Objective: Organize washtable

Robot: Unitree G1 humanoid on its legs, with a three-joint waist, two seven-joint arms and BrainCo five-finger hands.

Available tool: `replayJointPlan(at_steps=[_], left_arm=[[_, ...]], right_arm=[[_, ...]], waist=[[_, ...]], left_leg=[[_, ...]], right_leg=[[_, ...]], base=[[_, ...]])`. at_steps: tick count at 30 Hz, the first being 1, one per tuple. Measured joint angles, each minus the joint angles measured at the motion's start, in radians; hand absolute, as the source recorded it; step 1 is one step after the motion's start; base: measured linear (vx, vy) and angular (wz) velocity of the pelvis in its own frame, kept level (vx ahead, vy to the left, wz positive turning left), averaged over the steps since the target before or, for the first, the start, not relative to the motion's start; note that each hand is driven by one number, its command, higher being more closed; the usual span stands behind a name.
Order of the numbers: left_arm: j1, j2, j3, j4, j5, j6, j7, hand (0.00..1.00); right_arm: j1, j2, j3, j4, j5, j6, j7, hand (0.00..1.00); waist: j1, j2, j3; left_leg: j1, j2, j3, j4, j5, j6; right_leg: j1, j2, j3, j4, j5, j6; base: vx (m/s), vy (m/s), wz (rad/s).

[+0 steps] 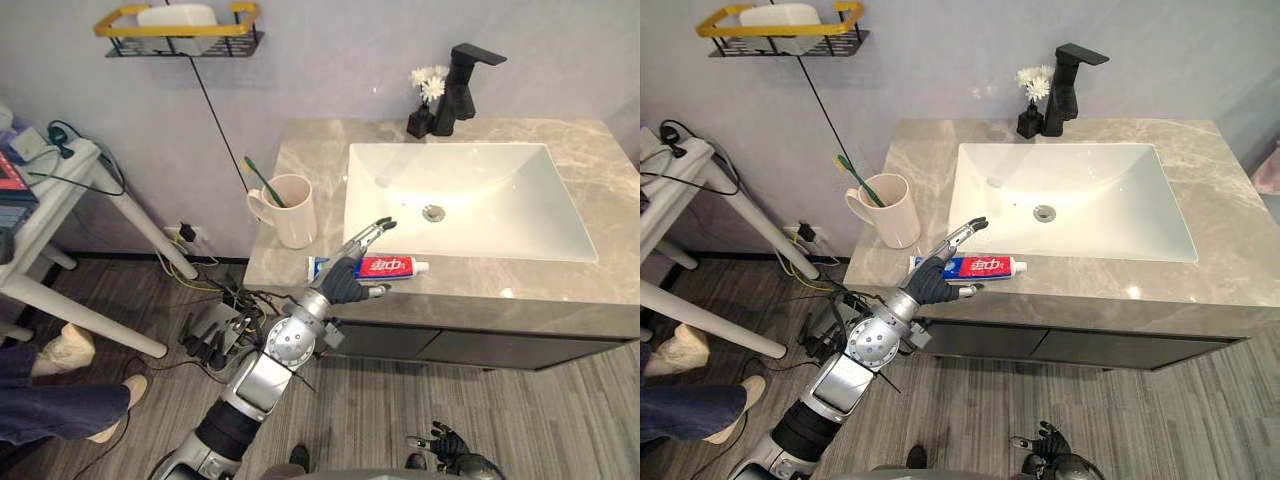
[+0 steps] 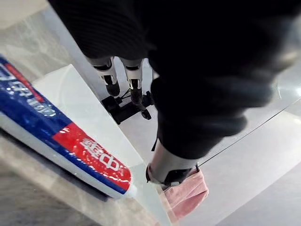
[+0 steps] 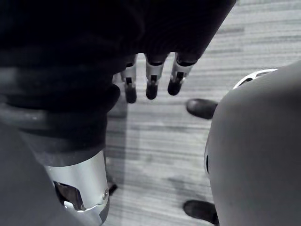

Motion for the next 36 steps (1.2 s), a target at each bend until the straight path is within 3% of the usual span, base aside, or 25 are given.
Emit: replayJointPlan(at_steps=[6,9,14,17,20,24,29,36], left_arm=[[0.057,0.001,0.002,0.000,0.018,0.003,-0.006,0.00],[0.107,0.004,0.000,-0.004,0.018,0.005,-0.043,0.00],[0.148,0.007,0.008,-0.009,0.021,0.003,-0.066,0.00],[0.147,0.011,0.021,0.000,0.103,-0.001,-0.060,0.00],[0.131,0.010,0.036,0.062,0.219,-0.028,-0.009,0.00],[0.109,0.012,0.047,0.101,0.356,-0.028,0.070,0.00],[0.094,0.021,0.080,0.116,0.393,-0.024,0.128,0.00],[0.094,0.059,0.082,0.117,0.390,-0.021,0.153,0.00]], right_arm=[[0.006,0.003,-0.008,-0.018,0.000,0.000,0.000,0.00],[0.009,0.003,-0.009,-0.022,0.000,0.000,0.000,0.00],[0.024,0.000,-0.007,-0.037,0.000,-0.001,0.001,0.00],[0.024,-0.004,0.001,-0.039,-0.001,-0.001,0.002,0.00],[0.024,-0.009,0.017,-0.040,-0.002,-0.009,0.003,0.00],[0.024,-0.014,0.042,-0.043,-0.003,-0.018,0.000,0.00],[0.023,-0.011,0.043,-0.042,-0.003,-0.023,-0.001,0.00],[0.024,-0.010,0.042,-0.038,0.001,-0.036,-0.002,0.00]], waist=[[-0.001,0.001,-0.001],[0.000,0.006,-0.003],[0.001,0.025,-0.016],[-0.002,0.034,-0.022],[-0.003,0.035,-0.022],[-0.003,0.030,-0.020],[-0.009,0.013,-0.022],[-0.021,-0.012,-0.020]], left_leg=[[0.005,0.000,0.007,0.000,-0.004,0.004],[0.009,0.000,0.012,0.000,-0.004,0.004],[0.017,0.003,0.019,0.000,-0.004,0.004],[0.018,0.005,0.024,0.000,-0.004,0.004],[0.018,0.008,0.025,0.000,-0.004,0.004],[0.016,0.008,0.029,-0.007,-0.004,0.004],[0.016,0.007,0.034,-0.016,-0.004,0.004],[0.015,0.002,0.038,-0.016,-0.004,0.004]], right_leg=[[0.001,-0.001,0.001,0.000,0.000,-0.001],[0.001,-0.001,0.005,0.001,-0.001,-0.002],[0.002,0.001,0.015,0.008,-0.007,-0.013],[0.000,0.004,0.020,0.007,-0.007,-0.014],[-0.002,0.007,0.021,0.007,-0.007,-0.014],[-0.009,0.008,0.024,0.005,-0.002,-0.008],[-0.015,0.007,0.027,0.002,-0.001,-0.008],[-0.016,0.000,0.021,0.002,0.004,-0.015]], base=[[-0.02,-0.008,-0.03],[-0.05,-0.015,-0.04],[-0.06,-0.013,-0.05],[-0.05,-0.017,-0.06],[-0.01,-0.006,-0.01],[0.00,0.000,-0.01],[0.02,-0.002,-0.03],[0.00,0.000,0.00]])
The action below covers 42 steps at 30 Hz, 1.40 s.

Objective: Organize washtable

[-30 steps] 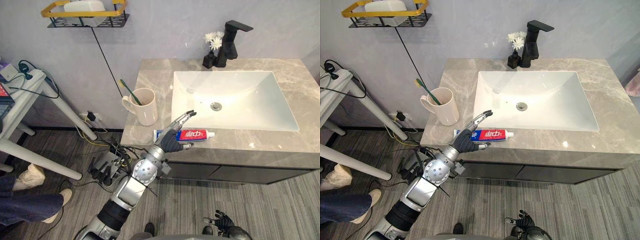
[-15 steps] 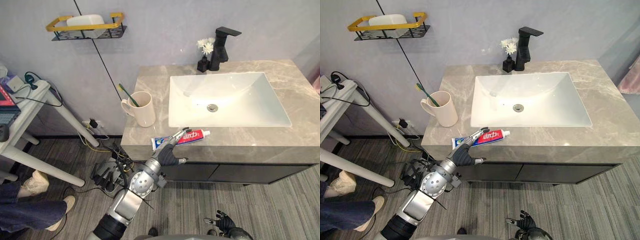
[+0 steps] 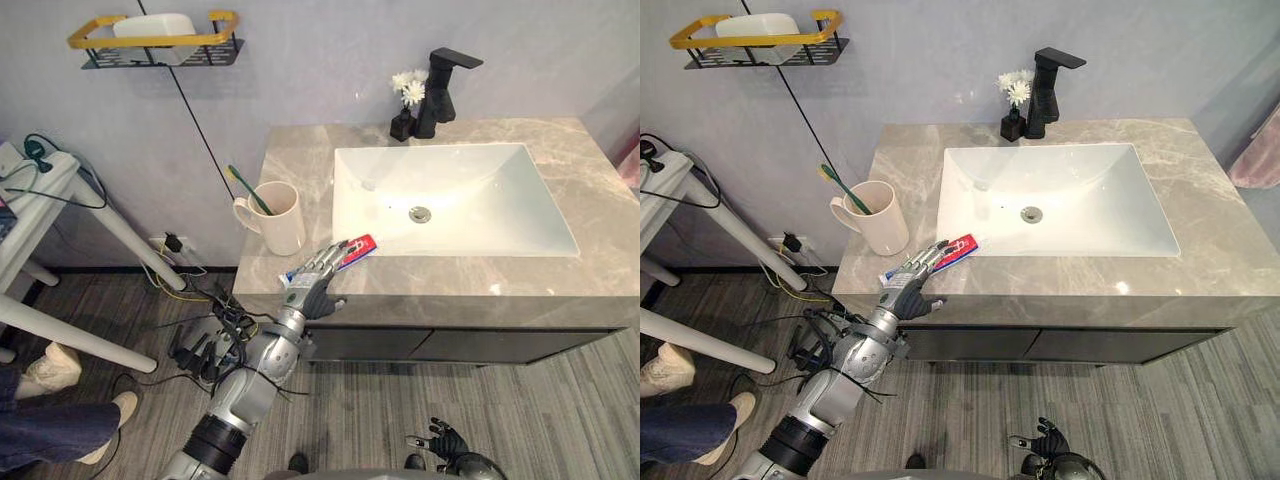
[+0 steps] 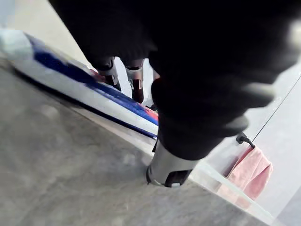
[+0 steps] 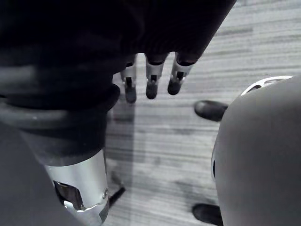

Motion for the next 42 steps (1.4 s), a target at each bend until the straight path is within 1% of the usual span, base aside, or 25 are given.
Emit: replayJointPlan(at_steps=[2,9,10,13,15,17,18,19,21,22,23,24,26,27,28,30,31,34,37,39,42], left_arm=[[0.001,0.004,0.000,0.000,-0.002,0.000,0.000,0.00],[0.008,0.004,0.000,-0.004,-0.002,-0.007,0.000,0.00],[0.009,0.003,0.000,-0.004,-0.002,-0.007,0.001,1.00],[0.006,0.000,0.009,0.016,0.003,-0.013,0.013,1.00],[-0.018,-0.003,0.027,0.065,0.011,-0.038,0.046,1.00],[-0.048,0.002,0.029,0.112,0.048,-0.074,0.076,1.00],[-0.077,-0.003,0.031,0.143,0.079,-0.085,0.118,1.00],[-0.107,-0.006,0.035,0.176,0.084,-0.088,0.142,1.00],[-0.277,-0.001,0.057,0.336,0.133,-0.088,0.221,1.00],[-0.321,0.005,0.067,0.371,0.146,-0.087,0.234,1.00],[-0.393,0.030,0.080,0.428,0.166,-0.083,0.268,1.00],[-0.447,0.066,0.078,0.450,0.179,-0.080,0.289,1.00],[-0.483,0.081,0.073,0.453,0.200,-0.078,0.333,1.00],[-0.503,0.098,0.074,0.453,0.209,-0.075,0.362,1.00],[-0.513,0.109,0.074,0.453,0.216,-0.074,0.375,1.00],[-0.543,0.132,0.079,0.454,0.229,-0.066,0.403,1.00],[-0.554,0.136,0.095,0.454,0.237,-0.058,0.408,1.00],[-0.593,0.137,0.108,0.464,0.237,-0.036,0.426,1.00],[-0.608,0.136,0.115,0.467,0.239,-0.018,0.436,1.00],[-0.610,0.119,0.129,0.467,0.254,0.004,0.436,1.00],[-0.605,0.090,0.144,0.456,0.258,0.019,0.436,1.00]], right_arm=[[0.000,0.001,0.000,-0.001,0.006,-0.003,0.000,0.00],[0.001,-0.001,0.003,-0.003,0.027,-0.006,0.001,0.00],[0.002,-0.002,0.003,-0.004,0.031,-0.006,0.001,0.00],[0.014,-0.011,0.033,-0.035,0.039,-0.010,0.002,0.00],[0.017,-0.014,0.042,-0.038,0.040,-0.019,0.002,0.00],[0.017,-0.019,0.049,-0.039,0.044,-0.023,0.002,0.00],[0.012,-0.026,0.067,-0.040,0.049,-0.026,0.002,0.00],[0.008,-0.026,0.071,-0.040,0.050,-0.027,0.002,0.00],[-0.013,-0.031,0.082,-0.053,0.065,-0.045,0.001,0.00],[-0.021,-0.035,0.088,-0.061,0.069,-0.046,0.001,0.00],[-0.036,-0.045,0.106,-0.077,0.079,-0.052,0.000,0.00],[-0.043,-0.054,0.115,-0.087,0.094,-0.072,-0.002,0.00],[-0.039,-0.073,0.117,-0.098,0.113,-0.083,-0.007,0.00],[-0.041,-0.079,0.119,-0.118,0.125,-0.090,-0.010,0.00],[-0.041,-0.079,0.119,-0.127,0.136,-0.100,-0.016,0.00],[-0.040,-0.083,0.125,-0.159,0.168,-0.133,-0.033,0.00],[-0.040,-0.086,0.138,-0.167,0.181,-0.144,-0.042,0.00],[-0.029,-0.086,0.156,-0.193,0.195,-0.157,-0.044,0.00],[-0.028,-0.079,0.160,-0.193,0.194,-0.157,-0.043,0.00],[-0.024,-0.078,0.181,-0.193,0.194,-0.157,-0.045,0.00],[-0.018,-0.069,0.195,-0.191,0.194,-0.156,-0.044,0.00]], waist=[[-0.006,0.000,0.000],[-0.008,0.001,0.000],[-0.008,0.002,0.001],[-0.009,0.005,0.003],[-0.009,0.007,0.004],[-0.007,0.002,0.010],[-0.005,0.002,0.015],[-0.004,-0.001,0.017],[-0.006,-0.004,0.051],[-0.007,-0.005,0.063],[-0.008,-0.007,0.085],[-0.010,-0.011,0.105],[-0.008,-0.009,0.129],[-0.006,-0.014,0.142],[-0.006,-0.017,0.145],[-0.005,-0.029,0.171],[-0.006,-0.034,0.179],[-0.006,-0.039,0.203],[-0.007,-0.038,0.204],[-0.009,-0.037,0.204],[-0.009,-0.036,0.204]], left_leg=[[0.000,0.000,0.002,0.000,0.000,0.001],[-0.018,0.002,0.015,0.012,-0.001,0.001],[-0.023,0.002,0.015,0.014,0.000,0.001],[-0.026,0.004,0.018,0.019,0.000,0.001],[-0.029,0.004,0.021,0.023,0.000,0.001],[-0.042,0.004,0.019,0.033,-0.001,0.001],[-0.058,0.004,0.019,0.041,0.000,0.001],[-0.069,0.004,0.019,0.044,0.000,0.001],[-0.107,0.009,0.028,0.071,0.000,0.001],[-0.114,0.011,0.037,0.075,0.000,0.001],[-0.134,0.016,0.046,0.083,0.003,-0.003],[-0.161,0.021,0.055,0.090,0.005,-0.006],[-0.194,0.027,0.055,0.096,0.011,-0.017],[-0.218,0.034,0.056,0.104,0.016,-0.026],[-0.233,0.038,0.056,0.106,0.019,-0.028],[-0.253,0.046,0.046,0.102,0.027,-0.041],[-0.265,0.053,0.043,0.102,0.032,-0.045],[-0.272,0.058,0.039,0.066,0.053,-0.049],[-0.277,0.058,0.039,0.037,0.074,-0.051],[-0.276,0.058,0.037,0.027,0.083,-0.052],[-0.258,0.056,0.033,0.003,0.094,-0.054]], right_leg=[[-0.001,-0.001,0.000,0.000,0.002,0.000],[-0.023,0.000,0.014,0.002,0.009,0.012],[-0.028,0.000,0.017,0.002,0.011,0.012],[-0.035,0.002,0.026,0.002,0.015,0.008],[-0.036,0.002,0.027,0.002,0.016,0.007],[-0.050,0.003,0.027,0.003,0.019,0.004],[-0.062,0.003,0.029,0.003,0.025,0.008],[-0.073,0.003,0.030,0.003,0.029,0.009],[-0.103,0.009,0.049,0.004,0.049,0.000],[-0.113,0.010,0.058,0.004,0.055,-0.001],[-0.140,0.015,0.075,0.005,0.070,-0.009],[-0.168,0.019,0.087,0.005,0.080,-0.008],[-0.198,0.024,0.088,0.008,0.085,-0.013],[-0.224,0.031,0.093,0.009,0.095,-0.016],[-0.237,0.036,0.096,0.009,0.097,-0.015],[-0.266,0.049,0.107,0.013,0.101,-0.012],[-0.280,0.056,0.109,0.013,0.101,-0.011],[-0.299,0.064,0.109,0.008,0.101,-0.011],[-0.314,0.066,0.111,0.004,0.101,-0.011],[-0.312,0.067,0.113,0.003,0.101,-0.010],[-0.308,0.067,0.113,0.004,0.102,-0.009]], base=[[-0.03,-0.008,-0.03],[-0.05,-0.022,-0.06],[-0.07,-0.021,-0.05],[-0.06,-0.023,-0.07],[-0.05,-0.017,-0.01],[-0.07,-0.017,0.03],[-0.08,-0.012,0.01],[-0.12,-0.018,-0.05],[-0.13,-0.024,-0.19],[-0.16,-0.024,-0.35],[-0.19,-0.025,-0.38],[-0.20,-0.029,-0.31],[-0.18,-0.036,-0.06],[-0.16,-0.038,-0.03],[-0.16,-0.051,-0.11],[-0.16,-0.074,-0.12],[-0.13,-0.072,-0.11],[-0.12,-0.083,-0.01],[-0.05,-0.032,0.03],[0.00,0.000,0.00],[0.03,-0.006,0.05]])
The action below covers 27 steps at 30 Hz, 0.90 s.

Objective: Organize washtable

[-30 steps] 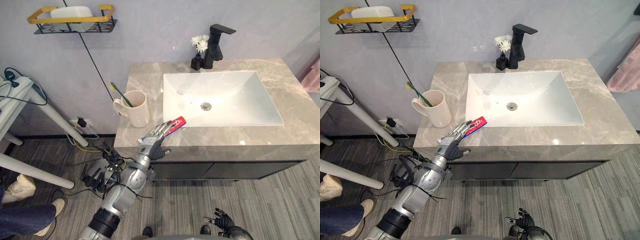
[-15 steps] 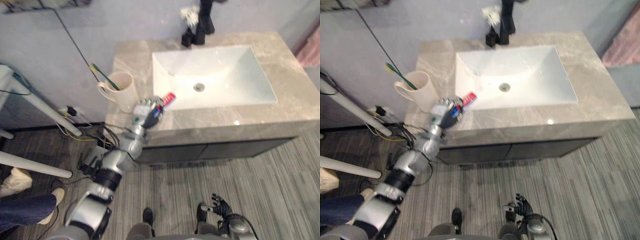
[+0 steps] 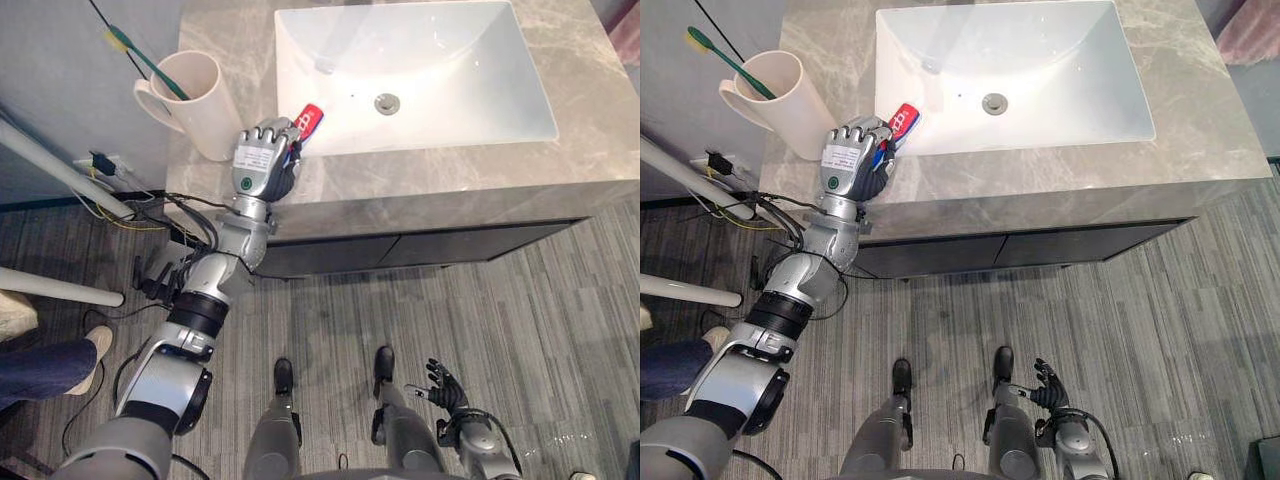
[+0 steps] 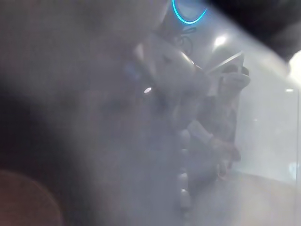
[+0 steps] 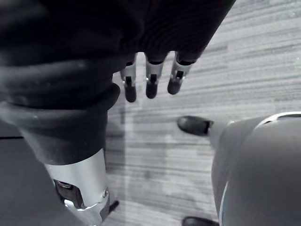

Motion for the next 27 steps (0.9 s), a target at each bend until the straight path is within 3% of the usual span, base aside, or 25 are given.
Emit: replayJointPlan(at_steps=[5,11,16,20,22,27], left_arm=[[0.119,-0.020,0.008,-0.134,0.000,0.039,-0.001,1.00],[0.304,-0.061,0.022,-0.355,-0.024,0.044,-0.022,1.00],[0.470,-0.109,0.015,-0.525,-0.123,0.042,-0.070,1.00],[0.506,-0.132,-0.012,-0.635,-0.161,0.021,-0.086,1.00],[0.533,-0.140,-0.014,-0.701,-0.187,-0.001,-0.092,1.00],[0.586,-0.170,-0.059,-0.769,-0.231,-0.052,-0.136,1.00]], right_arm=[[0.004,0.029,0.000,0.001,0.000,0.000,0.000,0.00],[0.034,0.056,-0.005,-0.068,0.000,0.005,-0.002,0.00],[0.161,0.091,-0.022,-0.343,0.006,-0.003,0.004,0.00],[0.249,0.089,-0.034,-0.512,0.063,-0.003,0.029,0.00],[0.296,0.085,-0.049,-0.613,0.116,-0.004,0.071,0.00],[0.372,0.072,-0.101,-0.941,0.344,-0.009,0.177,0.00]], waist=[[-0.013,0.011,-0.007],[-0.015,0.037,-0.026],[-0.014,0.037,-0.065],[-0.006,0.038,-0.090],[-0.006,0.038,-0.117],[-0.007,0.068,-0.184]], left_leg=[[0.040,-0.002,-0.017,-0.020,0.020,0.001],[0.087,-0.002,-0.013,-0.040,0.018,0.012],[0.139,-0.004,0.030,-0.037,0.002,0.021],[0.185,-0.003,0.045,-0.032,-0.026,0.025],[0.200,-0.004,0.062,-0.028,-0.040,0.030],[0.228,0.001,0.098,-0.024,-0.049,0.026]], right_leg=[[0.033,0.003,-0.001,0.001,0.005,0.007],[0.073,0.005,-0.002,-0.005,0.012,0.003],[0.109,0.002,0.027,-0.005,0.012,0.003],[0.146,0.004,0.041,-0.005,-0.002,0.005],[0.152,0.003,0.050,-0.003,-0.019,0.006],[0.155,0.009,0.082,-0.001,-0.024,0.011]], base=[[0.10,-0.004,0.06],[0.15,0.003,0.00],[0.07,0.018,-0.15],[-0.01,0.015,-0.16],[-0.06,-0.009,-0.21],[-0.05,-0.022,-0.24]])
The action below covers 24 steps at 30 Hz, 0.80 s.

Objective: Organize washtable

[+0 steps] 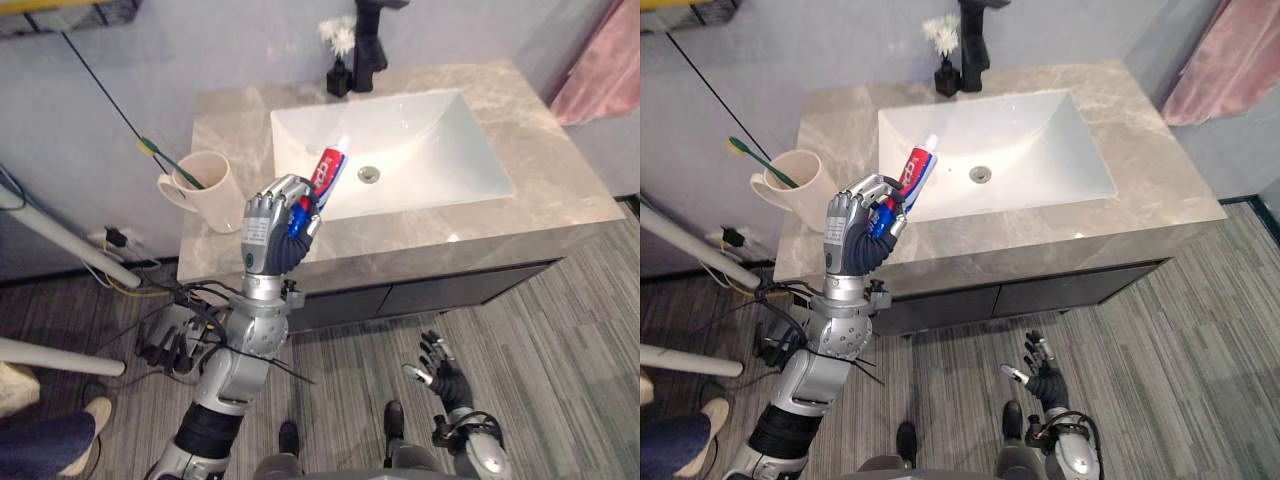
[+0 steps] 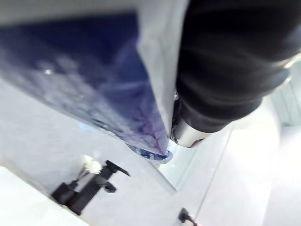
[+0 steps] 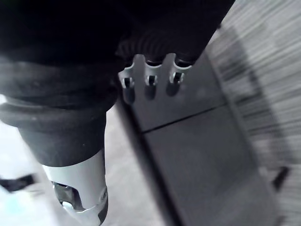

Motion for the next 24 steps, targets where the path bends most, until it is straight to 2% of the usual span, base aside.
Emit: replayJointPlan(at_steps=[4,5,6,8,10,12,17,20,24], left_arm=[[0.002,-0.016,-0.041,-0.009,-0.043,-0.029,-0.044,1.00],[0.002,-0.019,-0.045,-0.009,-0.049,-0.032,-0.044,1.00],[0.002,-0.024,-0.055,-0.009,-0.065,-0.034,-0.045,1.00],[0.001,-0.025,-0.068,-0.009,-0.077,-0.034,-0.052,1.00],[-0.006,-0.026,-0.093,-0.008,-0.088,-0.034,-0.060,1.00],[-0.025,-0.028,-0.120,-0.006,-0.107,-0.033,-0.060,1.00],[-0.056,-0.031,-0.140,0.012,-0.113,-0.031,-0.055,1.00],[-0.056,-0.031,-0.145,0.068,-0.128,-0.031,-0.059,1.00],[-0.056,-0.032,-0.183,0.078,-0.159,-0.031,-0.062,1.00]], right_arm=[[-0.007,0.021,-0.057,-0.216,0.251,-0.036,0.058,0.00],[-0.009,0.027,-0.058,-0.247,0.273,-0.038,0.062,0.00],[-0.024,0.036,-0.060,-0.299,0.311,-0.061,0.062,0.00],[-0.076,0.041,-0.038,-0.359,0.347,-0.099,0.046,0.00],[-0.191,0.040,0.033,-0.388,0.366,-0.142,-0.004,0.00],[-0.285,0.040,0.092,-0.387,0.379,-0.154,-0.059,0.00],[-0.404,0.034,0.117,-0.335,0.385,-0.152,-0.151,0.00],[-0.489,0.007,0.068,-0.165,0.369,-0.138,-0.201,0.00],[-0.623,-0.012,0.005,0.025,0.364,-0.137,-0.262,0.00]], waist=[[-0.017,0.004,-0.011],[-0.017,0.003,-0.013],[-0.017,0.001,-0.017],[-0.017,-0.003,-0.022],[-0.013,-0.007,-0.038],[-0.003,-0.010,-0.040],[0.034,-0.019,-0.049],[0.033,-0.022,-0.074],[0.037,-0.021,-0.075]], left_leg=[[0.014,0.002,0.000,0.000,0.000,0.000],[0.014,0.002,0.000,-0.001,0.000,0.000],[0.014,0.002,0.000,-0.001,0.000,0.000],[0.014,0.002,0.000,-0.001,0.000,0.000],[0.014,0.001,-0.002,-0.001,0.000,0.000],[0.020,0.001,-0.005,0.000,0.000,0.000],[0.024,-0.002,-0.010,0.001,0.001,0.001],[0.016,-0.005,-0.029,0.001,0.002,0.001],[0.013,-0.004,-0.059,-0.002,0.012,0.001]], right_leg=[[0.014,0.002,0.000,-0.001,0.001,0.001],[0.014,0.002,0.000,0.000,0.002,0.000],[0.014,0.002,0.000,0.000,0.004,-0.001],[0.014,0.002,0.000,0.000,0.009,-0.001],[0.017,0.002,-0.002,0.000,0.011,-0.001],[0.024,0.001,-0.005,0.000,0.011,-0.001],[0.033,-0.003,-0.011,-0.001,0.011,0.000],[0.036,-0.007,-0.028,-0.001,0.011,0.000],[0.053,-0.008,-0.058,-0.004,0.011,0.000]], base=[[-0.02,-0.009,-0.01],[0.00,0.000,0.00],[0.00,0.000,0.00],[0.00,0.000,0.00],[0.00,-0.005,0.02],[-0.01,-0.008,0.05],[-0.02,-0.008,0.05],[-0.02,-0.009,0.14],[-0.02,-0.017,0.20]])
